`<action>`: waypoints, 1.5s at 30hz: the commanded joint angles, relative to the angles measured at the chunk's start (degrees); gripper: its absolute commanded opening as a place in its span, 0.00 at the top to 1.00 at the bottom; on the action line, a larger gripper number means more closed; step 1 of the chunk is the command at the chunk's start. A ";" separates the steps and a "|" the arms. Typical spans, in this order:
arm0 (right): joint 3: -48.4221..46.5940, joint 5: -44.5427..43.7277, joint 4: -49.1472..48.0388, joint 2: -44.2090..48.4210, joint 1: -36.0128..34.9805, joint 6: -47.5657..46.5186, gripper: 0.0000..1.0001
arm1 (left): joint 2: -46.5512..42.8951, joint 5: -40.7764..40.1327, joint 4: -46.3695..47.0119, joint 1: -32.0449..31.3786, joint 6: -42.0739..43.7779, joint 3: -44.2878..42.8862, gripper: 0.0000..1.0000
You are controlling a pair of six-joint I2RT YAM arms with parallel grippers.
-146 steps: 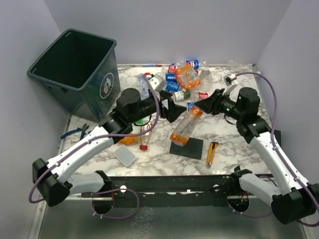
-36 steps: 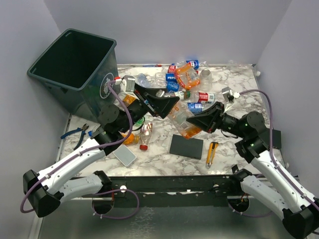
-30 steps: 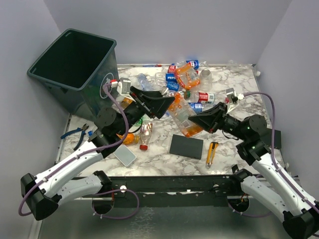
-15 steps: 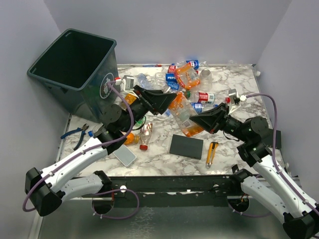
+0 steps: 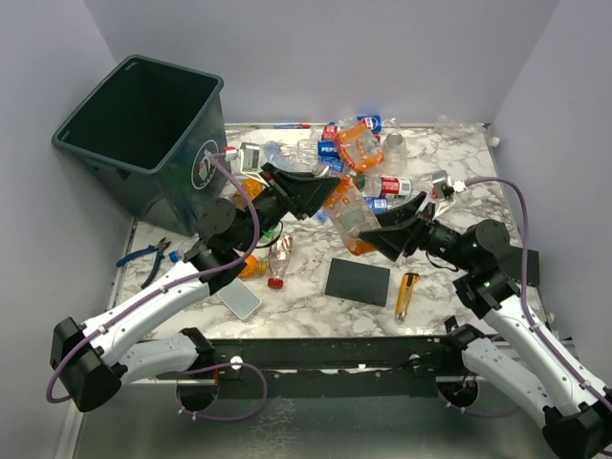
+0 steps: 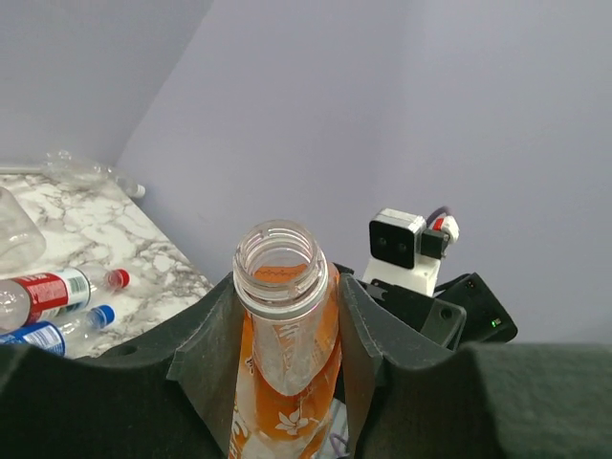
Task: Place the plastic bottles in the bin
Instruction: Pick up the plastic bottle at the center of the board, then place the plastic bottle in the trash bin.
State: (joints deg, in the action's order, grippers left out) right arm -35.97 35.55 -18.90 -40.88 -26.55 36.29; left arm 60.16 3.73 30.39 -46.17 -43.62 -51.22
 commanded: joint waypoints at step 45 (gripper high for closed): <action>4.67 -25.14 21.00 12.59 -0.34 -3.86 0.02 | 23.27 -58.67 10.16 22.66 77.16 -44.68 1.00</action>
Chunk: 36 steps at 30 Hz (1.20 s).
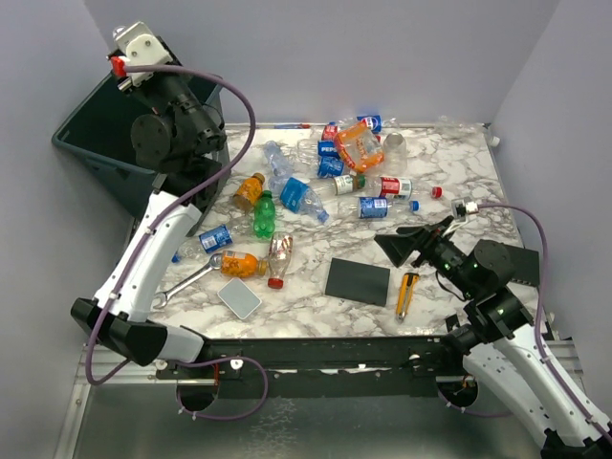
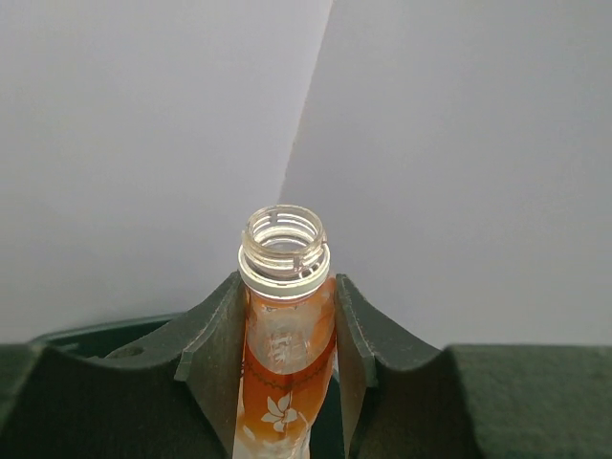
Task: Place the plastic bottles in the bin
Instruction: Place the plastic bottle in the trash bin.
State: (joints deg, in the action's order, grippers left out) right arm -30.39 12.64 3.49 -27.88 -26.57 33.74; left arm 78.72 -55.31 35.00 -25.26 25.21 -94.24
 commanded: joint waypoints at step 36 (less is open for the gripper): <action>-10.76 -14.50 -1.65 -32.43 -0.09 2.65 0.01 | -21.91 46.71 -47.11 -11.48 -46.72 40.64 0.01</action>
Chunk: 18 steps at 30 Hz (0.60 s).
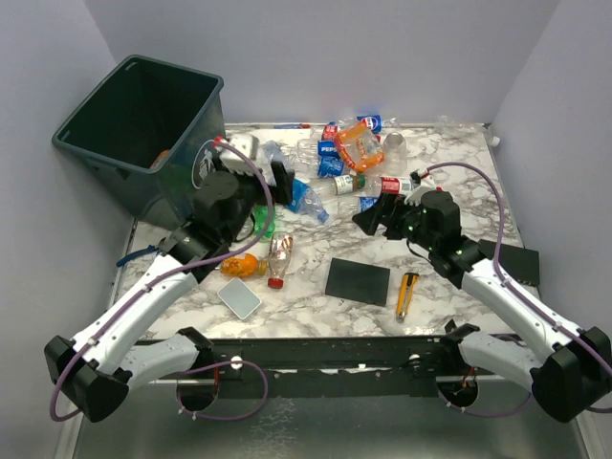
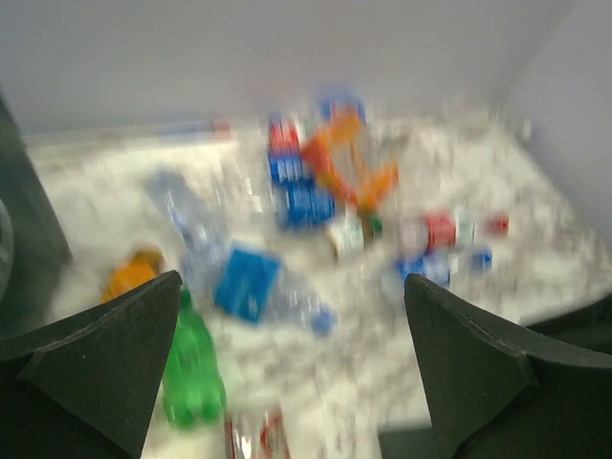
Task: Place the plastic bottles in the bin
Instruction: Place the plastic bottle in the trash bin, then pick up the plastic bottle at the center of the board.
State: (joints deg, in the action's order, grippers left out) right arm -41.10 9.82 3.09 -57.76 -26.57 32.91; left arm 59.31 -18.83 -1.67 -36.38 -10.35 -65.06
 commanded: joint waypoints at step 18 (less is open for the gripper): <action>3.45 -14.24 -18.06 -26.84 17.25 35.37 0.04 | -14.98 3.97 -8.64 -0.30 -13.62 28.86 0.01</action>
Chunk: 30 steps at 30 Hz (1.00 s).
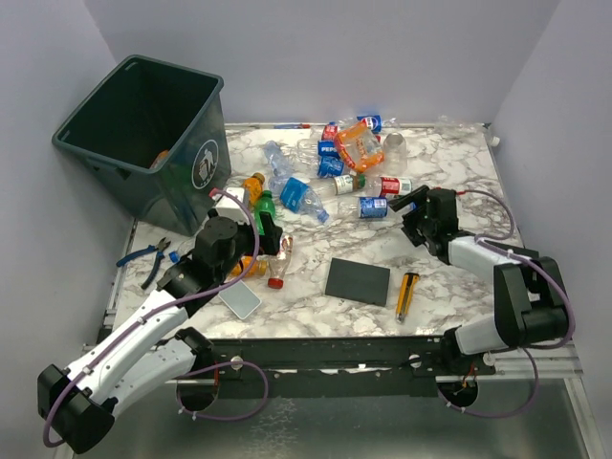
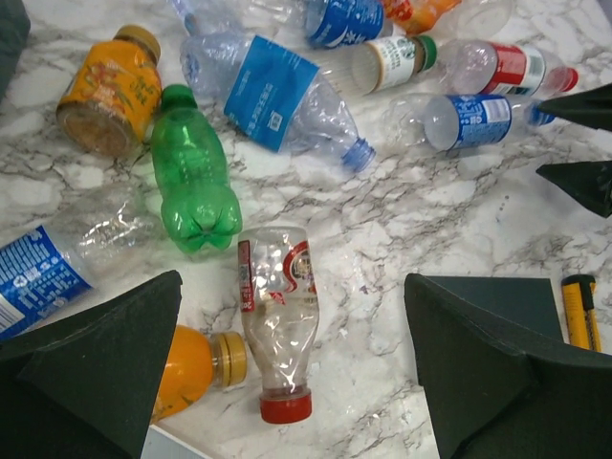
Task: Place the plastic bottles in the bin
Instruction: Pick up the plastic bottle at the center of the board.
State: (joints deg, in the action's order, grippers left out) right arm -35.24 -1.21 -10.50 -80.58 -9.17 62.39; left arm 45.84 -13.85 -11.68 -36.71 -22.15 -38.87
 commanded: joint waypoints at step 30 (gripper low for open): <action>-3.62 0.31 -15.23 -21.67 -0.64 7.21 0.56 | -2.16 -0.30 3.09 0.06 -2.46 4.95 0.01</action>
State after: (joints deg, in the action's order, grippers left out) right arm -42.11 -3.01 -27.77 -102.63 -9.32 72.16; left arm 44.29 -14.26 -9.87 -36.71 -24.21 -34.54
